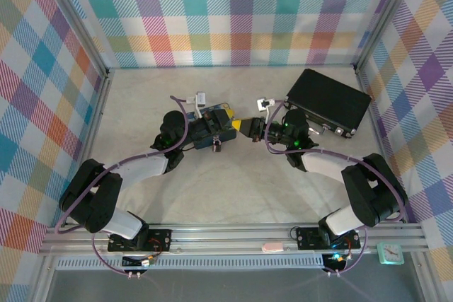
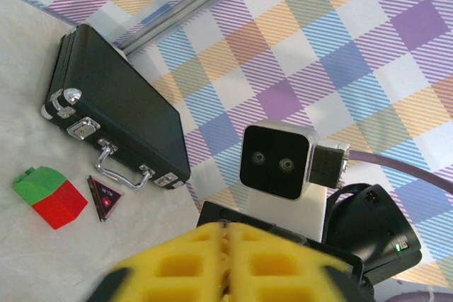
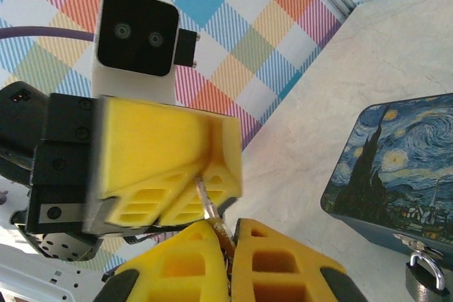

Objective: Unlock a padlock with a key

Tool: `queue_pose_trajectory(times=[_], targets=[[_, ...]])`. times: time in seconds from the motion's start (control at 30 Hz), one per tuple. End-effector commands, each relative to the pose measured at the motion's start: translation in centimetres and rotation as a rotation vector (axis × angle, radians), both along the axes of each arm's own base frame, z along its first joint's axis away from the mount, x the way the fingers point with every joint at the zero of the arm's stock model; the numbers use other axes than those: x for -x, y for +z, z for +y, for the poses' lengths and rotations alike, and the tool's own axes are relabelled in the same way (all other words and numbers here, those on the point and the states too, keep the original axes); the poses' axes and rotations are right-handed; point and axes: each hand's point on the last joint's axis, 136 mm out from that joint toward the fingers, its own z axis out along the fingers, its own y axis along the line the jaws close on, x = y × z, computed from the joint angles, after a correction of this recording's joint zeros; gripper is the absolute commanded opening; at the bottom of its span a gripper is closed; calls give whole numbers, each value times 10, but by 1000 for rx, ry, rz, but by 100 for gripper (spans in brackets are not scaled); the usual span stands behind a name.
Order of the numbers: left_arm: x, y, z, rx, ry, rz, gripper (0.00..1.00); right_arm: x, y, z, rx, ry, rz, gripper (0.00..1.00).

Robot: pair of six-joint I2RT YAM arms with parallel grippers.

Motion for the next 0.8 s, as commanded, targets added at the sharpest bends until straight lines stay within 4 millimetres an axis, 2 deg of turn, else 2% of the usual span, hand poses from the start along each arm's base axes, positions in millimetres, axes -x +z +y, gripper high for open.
queue_pose_trajectory(times=[0.0, 0.03, 0.07, 0.13, 0.23, 0.43, 0.57, 0.77], targets=[[-5, -15, 13, -60, 74, 33, 47, -5, -3, -3, 40, -27, -22, 0], [-8, -27, 21, -111, 113, 61, 56, -7, -10, -4, 75, -41, -13, 0], [-10, -38, 28, -160, 148, 84, 60, -8, -16, -6, 106, -56, 0, 0], [-10, -63, 45, -277, 226, 131, 63, -9, -34, -13, 182, -91, 40, 0], [-4, -93, 62, -398, 271, 187, 63, -8, -56, -22, 276, -129, 89, 0], [13, -157, 71, -593, 254, 319, 57, -4, -95, -40, 424, -186, 216, 0], [7, -181, 71, -662, 264, 339, 54, 2, -103, -46, 446, -204, 246, 0], [-18, -203, 63, -749, 281, 334, 50, 5, -98, -51, 450, -218, 232, 0]])
